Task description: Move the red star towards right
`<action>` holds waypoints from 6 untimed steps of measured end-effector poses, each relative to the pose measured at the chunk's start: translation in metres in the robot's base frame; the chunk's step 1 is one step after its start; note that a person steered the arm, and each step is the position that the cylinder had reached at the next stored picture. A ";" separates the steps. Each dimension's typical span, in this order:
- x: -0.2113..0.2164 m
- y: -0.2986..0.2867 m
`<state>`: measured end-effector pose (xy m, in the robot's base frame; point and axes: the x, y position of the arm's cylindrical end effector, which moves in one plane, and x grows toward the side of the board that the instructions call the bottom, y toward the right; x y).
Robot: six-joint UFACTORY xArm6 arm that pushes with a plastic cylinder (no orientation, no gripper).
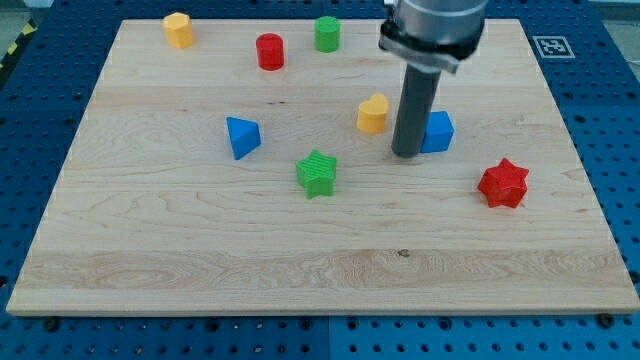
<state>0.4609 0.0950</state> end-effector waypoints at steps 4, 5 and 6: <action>0.049 0.104; 0.049 0.104; 0.055 0.104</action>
